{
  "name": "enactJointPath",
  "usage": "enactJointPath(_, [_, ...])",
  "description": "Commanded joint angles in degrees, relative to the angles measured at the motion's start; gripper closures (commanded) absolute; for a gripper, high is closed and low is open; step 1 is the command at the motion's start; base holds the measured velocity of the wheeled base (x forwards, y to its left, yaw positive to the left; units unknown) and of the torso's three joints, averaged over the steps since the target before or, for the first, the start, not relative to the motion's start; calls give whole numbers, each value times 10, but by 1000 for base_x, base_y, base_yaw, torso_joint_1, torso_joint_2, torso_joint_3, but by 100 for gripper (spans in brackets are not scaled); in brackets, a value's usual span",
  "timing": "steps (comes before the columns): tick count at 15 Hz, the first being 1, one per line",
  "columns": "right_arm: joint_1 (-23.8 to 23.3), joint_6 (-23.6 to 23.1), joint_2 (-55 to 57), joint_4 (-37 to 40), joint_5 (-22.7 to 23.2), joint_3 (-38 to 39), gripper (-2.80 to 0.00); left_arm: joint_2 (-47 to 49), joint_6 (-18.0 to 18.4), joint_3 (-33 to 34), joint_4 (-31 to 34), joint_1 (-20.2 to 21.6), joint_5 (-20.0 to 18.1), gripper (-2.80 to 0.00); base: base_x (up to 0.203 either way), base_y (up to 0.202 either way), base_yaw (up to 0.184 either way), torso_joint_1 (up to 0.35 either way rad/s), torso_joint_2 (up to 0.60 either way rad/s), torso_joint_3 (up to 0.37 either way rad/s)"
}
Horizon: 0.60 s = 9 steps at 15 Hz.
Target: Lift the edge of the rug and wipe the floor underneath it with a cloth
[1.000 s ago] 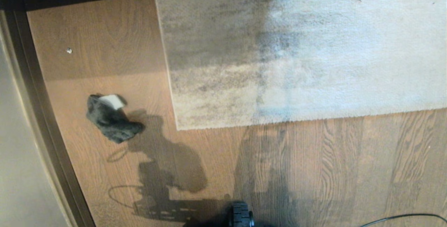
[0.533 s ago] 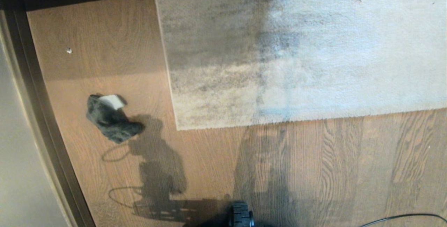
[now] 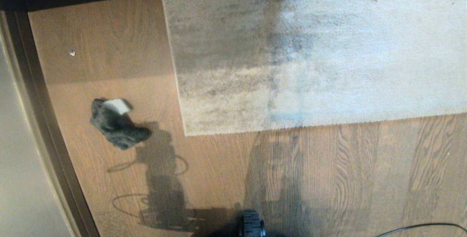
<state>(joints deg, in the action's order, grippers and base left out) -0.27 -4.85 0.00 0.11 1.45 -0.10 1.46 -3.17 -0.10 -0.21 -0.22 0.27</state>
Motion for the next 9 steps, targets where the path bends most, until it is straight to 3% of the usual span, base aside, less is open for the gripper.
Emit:
enactJointPath(1, [0,0,1,0,0,0,0,-15,-1,0,-1,0,0,0,0,0,0,0,0,0])
enactJointPath(9, [0,0,1,0,0,0,0,-15,-1,0,-1,0,0,0,0,0,0,0,0,0])
